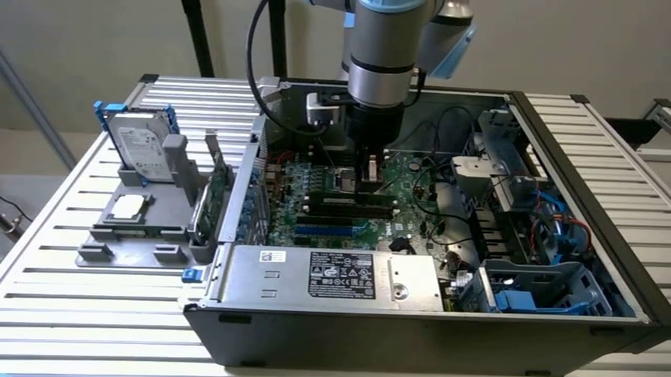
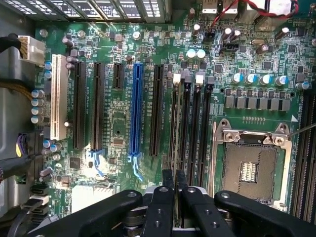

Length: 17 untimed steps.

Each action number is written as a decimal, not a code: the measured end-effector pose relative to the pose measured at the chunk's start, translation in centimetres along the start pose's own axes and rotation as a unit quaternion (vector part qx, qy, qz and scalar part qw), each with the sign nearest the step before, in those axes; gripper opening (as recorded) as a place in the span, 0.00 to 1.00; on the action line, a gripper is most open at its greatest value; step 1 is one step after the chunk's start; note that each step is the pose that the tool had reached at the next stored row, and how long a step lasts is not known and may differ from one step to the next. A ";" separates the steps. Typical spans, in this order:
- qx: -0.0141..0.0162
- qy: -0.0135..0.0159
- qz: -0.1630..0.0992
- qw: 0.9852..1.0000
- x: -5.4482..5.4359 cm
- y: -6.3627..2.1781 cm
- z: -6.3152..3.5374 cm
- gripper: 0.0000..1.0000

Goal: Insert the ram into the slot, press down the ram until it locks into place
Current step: 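Insert the ram into the slot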

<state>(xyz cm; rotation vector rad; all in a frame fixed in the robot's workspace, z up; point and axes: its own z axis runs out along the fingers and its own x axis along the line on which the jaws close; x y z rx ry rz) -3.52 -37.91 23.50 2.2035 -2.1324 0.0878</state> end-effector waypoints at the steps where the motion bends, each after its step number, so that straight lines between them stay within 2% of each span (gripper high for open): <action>1: 0.000 0.000 0.000 1.000 0.0 -0.02 0.08 0.13; 8: 0.000 0.000 0.003 1.000 0.0 -0.04 0.21 0.13; 12: 0.002 0.000 0.003 1.000 0.0 -0.04 0.30 0.13; 17: 0.003 0.000 0.004 1.000 0.1 -0.04 0.36 0.13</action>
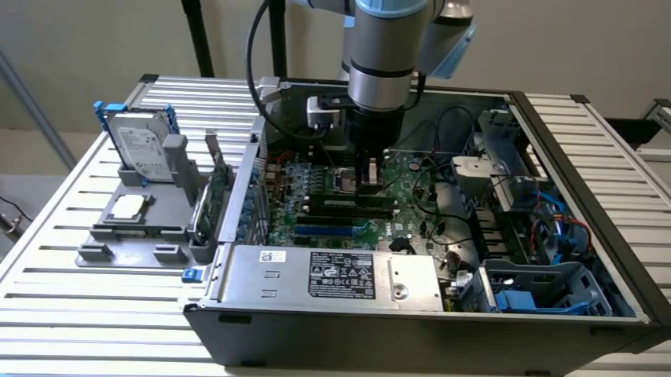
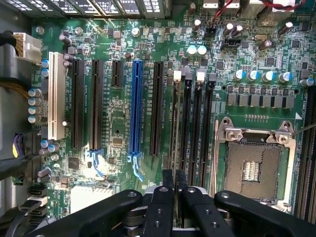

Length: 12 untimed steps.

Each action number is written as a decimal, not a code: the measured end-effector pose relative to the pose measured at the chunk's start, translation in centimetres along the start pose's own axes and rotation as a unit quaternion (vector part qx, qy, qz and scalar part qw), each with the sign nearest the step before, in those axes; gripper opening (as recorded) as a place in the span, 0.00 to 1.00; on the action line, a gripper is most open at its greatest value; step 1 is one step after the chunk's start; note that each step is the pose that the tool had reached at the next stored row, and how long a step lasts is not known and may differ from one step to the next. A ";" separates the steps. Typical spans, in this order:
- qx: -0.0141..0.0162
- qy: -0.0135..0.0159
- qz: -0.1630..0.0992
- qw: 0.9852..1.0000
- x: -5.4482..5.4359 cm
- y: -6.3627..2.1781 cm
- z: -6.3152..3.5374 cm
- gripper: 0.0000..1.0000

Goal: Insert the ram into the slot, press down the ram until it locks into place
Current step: 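Insert the ram into the slot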

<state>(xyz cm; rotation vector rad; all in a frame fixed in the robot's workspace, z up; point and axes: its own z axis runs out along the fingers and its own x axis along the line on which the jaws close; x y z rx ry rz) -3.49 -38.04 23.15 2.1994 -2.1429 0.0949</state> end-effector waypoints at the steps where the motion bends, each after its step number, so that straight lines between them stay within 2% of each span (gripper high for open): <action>1: 0.000 0.000 0.000 1.000 0.0 0.00 0.01 0.13; 7: 0.002 0.000 0.000 1.000 0.1 0.12 0.05 0.13; 12: 0.004 0.000 0.000 1.000 0.0 0.31 0.09 0.13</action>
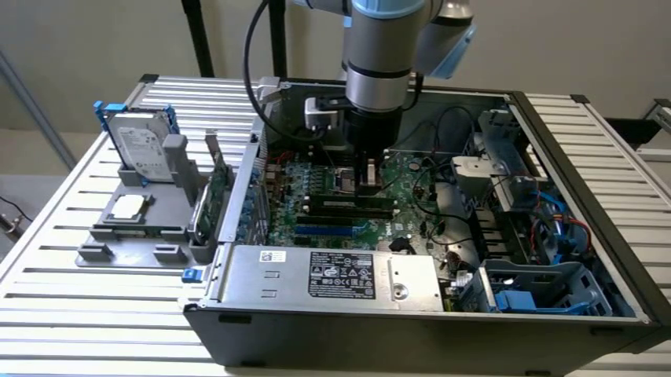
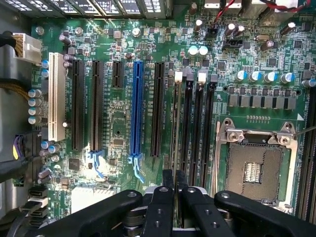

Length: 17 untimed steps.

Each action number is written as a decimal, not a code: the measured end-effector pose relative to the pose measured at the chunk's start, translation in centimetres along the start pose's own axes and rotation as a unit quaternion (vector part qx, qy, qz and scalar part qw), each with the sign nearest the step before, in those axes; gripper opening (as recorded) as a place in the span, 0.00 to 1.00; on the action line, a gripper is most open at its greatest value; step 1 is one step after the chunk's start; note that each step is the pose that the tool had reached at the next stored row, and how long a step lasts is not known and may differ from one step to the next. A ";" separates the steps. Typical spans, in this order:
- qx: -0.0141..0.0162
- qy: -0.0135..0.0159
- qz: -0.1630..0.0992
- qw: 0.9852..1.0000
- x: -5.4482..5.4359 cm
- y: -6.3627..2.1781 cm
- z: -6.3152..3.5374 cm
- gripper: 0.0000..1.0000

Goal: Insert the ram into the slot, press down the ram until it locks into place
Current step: 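Insert the ram into the slot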

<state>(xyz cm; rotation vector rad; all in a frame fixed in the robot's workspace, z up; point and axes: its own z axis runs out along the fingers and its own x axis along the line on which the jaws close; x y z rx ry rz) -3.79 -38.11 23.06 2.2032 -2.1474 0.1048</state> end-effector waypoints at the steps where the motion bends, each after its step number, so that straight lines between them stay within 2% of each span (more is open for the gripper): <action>1: 0.000 0.000 0.000 1.000 0.0 0.02 0.01 0.13; 17: 0.003 0.000 0.007 1.000 0.0 0.12 0.21 0.13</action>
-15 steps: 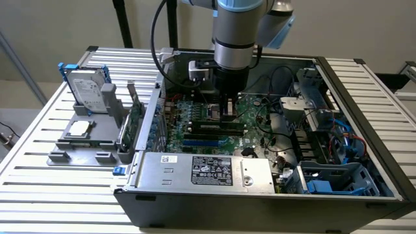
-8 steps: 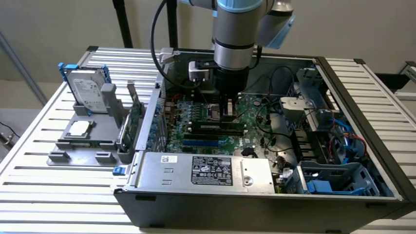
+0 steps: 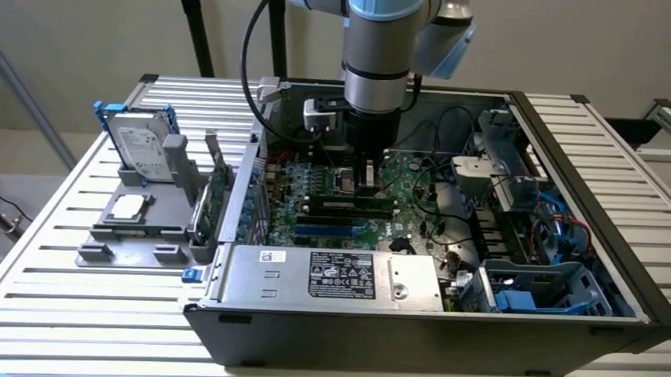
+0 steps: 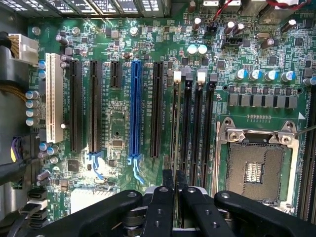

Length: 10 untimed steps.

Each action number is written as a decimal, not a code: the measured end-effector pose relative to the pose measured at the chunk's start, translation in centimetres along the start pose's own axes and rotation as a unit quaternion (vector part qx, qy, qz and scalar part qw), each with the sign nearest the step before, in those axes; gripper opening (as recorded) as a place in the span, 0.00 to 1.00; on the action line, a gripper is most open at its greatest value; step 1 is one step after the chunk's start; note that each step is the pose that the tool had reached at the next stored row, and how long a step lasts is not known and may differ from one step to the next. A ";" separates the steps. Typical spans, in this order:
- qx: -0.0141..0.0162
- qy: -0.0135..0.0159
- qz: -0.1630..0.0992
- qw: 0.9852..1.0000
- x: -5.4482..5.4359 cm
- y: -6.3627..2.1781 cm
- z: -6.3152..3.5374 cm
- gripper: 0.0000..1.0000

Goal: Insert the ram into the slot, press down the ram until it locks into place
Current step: 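Insert the ram into the slot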

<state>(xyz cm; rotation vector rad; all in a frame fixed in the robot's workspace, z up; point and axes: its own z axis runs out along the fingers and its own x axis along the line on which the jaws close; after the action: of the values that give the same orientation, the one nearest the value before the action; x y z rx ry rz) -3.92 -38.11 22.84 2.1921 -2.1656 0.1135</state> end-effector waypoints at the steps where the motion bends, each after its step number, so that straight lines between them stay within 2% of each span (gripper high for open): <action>1: 0.000 0.000 0.001 1.000 0.0 0.00 0.02 0.13; 10: 0.003 0.000 0.002 1.000 -0.1 0.08 0.14 0.13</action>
<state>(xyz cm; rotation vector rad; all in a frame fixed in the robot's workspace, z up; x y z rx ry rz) -3.99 -38.06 22.70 2.1911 -2.1725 0.1194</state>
